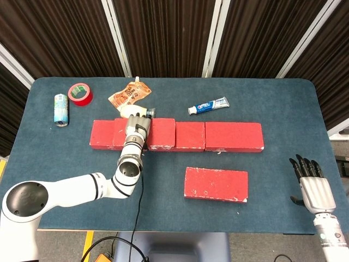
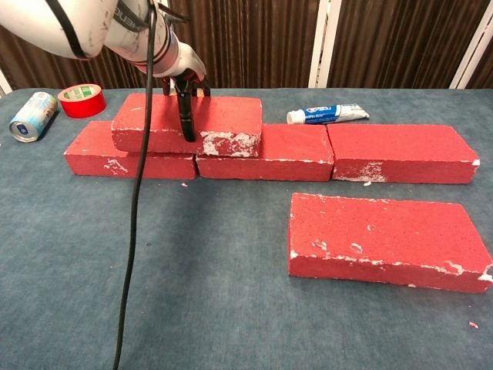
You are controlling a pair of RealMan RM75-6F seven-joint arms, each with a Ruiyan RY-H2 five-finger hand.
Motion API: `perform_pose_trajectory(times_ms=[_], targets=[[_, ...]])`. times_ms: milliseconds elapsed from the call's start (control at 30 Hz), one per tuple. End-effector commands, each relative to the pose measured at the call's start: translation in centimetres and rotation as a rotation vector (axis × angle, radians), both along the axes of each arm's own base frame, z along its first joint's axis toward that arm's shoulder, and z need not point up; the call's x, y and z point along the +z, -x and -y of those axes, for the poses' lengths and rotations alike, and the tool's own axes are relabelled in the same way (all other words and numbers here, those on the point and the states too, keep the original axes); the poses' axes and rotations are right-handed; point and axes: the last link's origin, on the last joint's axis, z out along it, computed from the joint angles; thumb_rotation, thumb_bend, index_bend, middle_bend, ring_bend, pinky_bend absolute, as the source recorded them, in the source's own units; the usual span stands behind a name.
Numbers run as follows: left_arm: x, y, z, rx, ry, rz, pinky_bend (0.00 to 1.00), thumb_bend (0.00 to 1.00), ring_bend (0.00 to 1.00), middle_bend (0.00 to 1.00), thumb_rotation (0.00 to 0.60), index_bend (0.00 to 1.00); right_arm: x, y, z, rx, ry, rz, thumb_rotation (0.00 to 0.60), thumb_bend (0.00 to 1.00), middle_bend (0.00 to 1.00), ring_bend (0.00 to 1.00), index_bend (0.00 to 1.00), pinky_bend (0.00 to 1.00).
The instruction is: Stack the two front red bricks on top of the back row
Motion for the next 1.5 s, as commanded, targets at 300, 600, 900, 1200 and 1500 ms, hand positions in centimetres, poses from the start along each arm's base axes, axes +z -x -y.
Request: perform_pose_trajectory(times_ms=[300, 600, 900, 1200, 1500], targets=[[-0.5, 0.1, -0.1, 0.006, 0.006, -0.011, 0.14, 0.26, 0.00, 0.06, 0.600, 0.00, 0.0, 0.0, 0.0, -0.002, 0.001, -0.001, 0.600, 0.00, 0.00, 0.00, 0.00, 0.00], [-0.7, 0.0, -0.2, 0.005, 0.000, 0.004, 0.13, 0.25, 0.00, 0.05, 0.600, 0.00, 0.0, 0.1, 0.0, -0.002, -0.001, 0.001, 0.600, 0.00, 0.00, 0.00, 0.00, 0.00], [-1.1, 0.1, -0.5, 0.017, -0.002, -0.006, 0.12, 0.25, 0.00, 0.01, 0.600, 0.00, 0.0, 0.1, 0.0, -0.003, -0.001, 0.000, 0.600, 0.00, 0.00, 0.00, 0.00, 0.00], [-1.2, 0.1, -0.6, 0.014, 0.001, -0.013, 0.12, 0.25, 0.00, 0.00, 0.600, 0.00, -0.1, 0.2, 0.1, -0.008, -0.005, -0.001, 0.600, 0.00, 0.00, 0.00, 0.00, 0.00], [-1.1, 0.1, -0.6, 0.017, -0.002, -0.005, 0.10, 0.25, 0.00, 0.00, 0.600, 0.00, -0.1, 0.2, 0.1, -0.011, -0.007, 0.000, 0.600, 0.00, 0.00, 0.00, 0.00, 0.00]])
